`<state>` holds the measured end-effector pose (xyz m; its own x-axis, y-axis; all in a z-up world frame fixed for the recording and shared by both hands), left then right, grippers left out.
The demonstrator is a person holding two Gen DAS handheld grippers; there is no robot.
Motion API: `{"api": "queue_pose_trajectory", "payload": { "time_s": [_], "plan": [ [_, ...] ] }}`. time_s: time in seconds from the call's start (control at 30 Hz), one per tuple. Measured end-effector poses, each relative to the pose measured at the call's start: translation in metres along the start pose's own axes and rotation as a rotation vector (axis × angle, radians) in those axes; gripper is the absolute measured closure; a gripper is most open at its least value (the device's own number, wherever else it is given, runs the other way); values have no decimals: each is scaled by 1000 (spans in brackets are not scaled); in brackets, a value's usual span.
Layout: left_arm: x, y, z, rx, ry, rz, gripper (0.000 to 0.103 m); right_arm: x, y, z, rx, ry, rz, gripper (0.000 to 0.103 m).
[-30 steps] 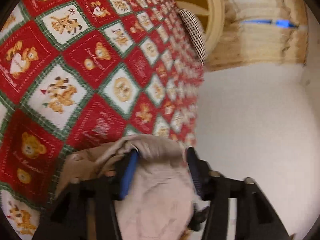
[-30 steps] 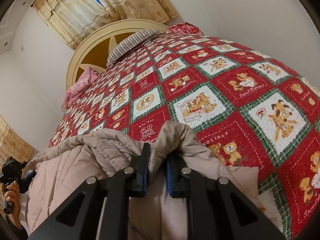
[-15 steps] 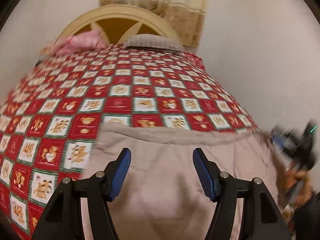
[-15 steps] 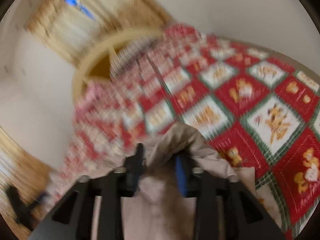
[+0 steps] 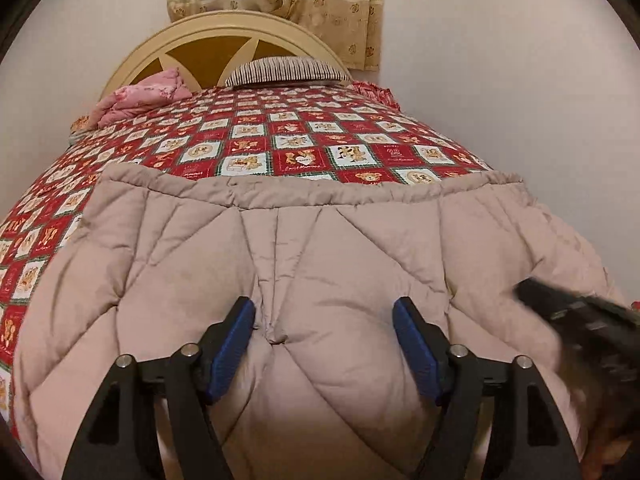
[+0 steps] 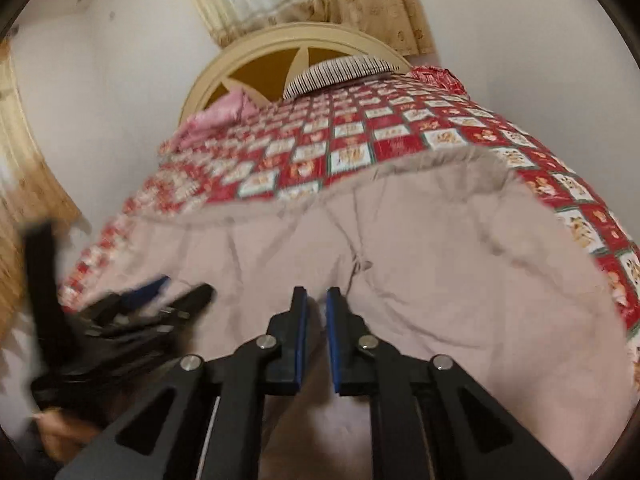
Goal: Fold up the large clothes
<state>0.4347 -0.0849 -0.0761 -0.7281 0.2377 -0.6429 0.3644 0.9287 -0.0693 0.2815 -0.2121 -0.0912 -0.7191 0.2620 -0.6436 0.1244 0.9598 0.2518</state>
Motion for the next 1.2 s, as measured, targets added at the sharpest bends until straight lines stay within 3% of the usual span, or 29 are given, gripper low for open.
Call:
{"api": "queue_pose_trajectory", "payload": {
  "time_s": [0.07,0.17,0.3,0.63,0.7,0.77,0.83,0.93,1.03,1.2],
  "plan": [
    [4,6,5,34,-12,-8,25,6,-5,20,31,14,11,99],
    [4,11,14,61,-8,-38,23,14,-18,33,21,-6,38,100],
    [6,2,25,-1,-6,-4,20,13,-20,37,12,16,49,100],
    [9,-1,29,-45,12,11,18,11,-11,32,61,60,47,100],
    [11,2,25,-30,7,1,18,6,-6,12,61,30,86,88],
    [13,5,21,-11,7,-17,18,6,5,-12,11,-51,92,88],
    [15,6,14,-12,17,-34,18,11,23,-23,-3,-74,49,88],
    [20,6,-8,-22,12,-35,18,25,43,-10,-33,-10,11,88],
    [28,11,-30,-34,5,-41,18,40,52,11,7,25,-45,89],
    [35,26,-52,-140,0,-68,18,46,43,27,27,44,-50,92]
  ]
}}
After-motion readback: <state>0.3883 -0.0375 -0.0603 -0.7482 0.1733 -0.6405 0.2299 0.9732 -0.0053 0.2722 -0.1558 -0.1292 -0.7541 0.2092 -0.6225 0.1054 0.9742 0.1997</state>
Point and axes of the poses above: each gripper's, at about its wrist camera, not at the fingertips, and z roughly the way its jaws point, y to its left, x to its underside, the point moved 1 cm from there along z, roughly the way its jaws point, and after that the axes turned 8 degrees about y, right-handed, at the moved point
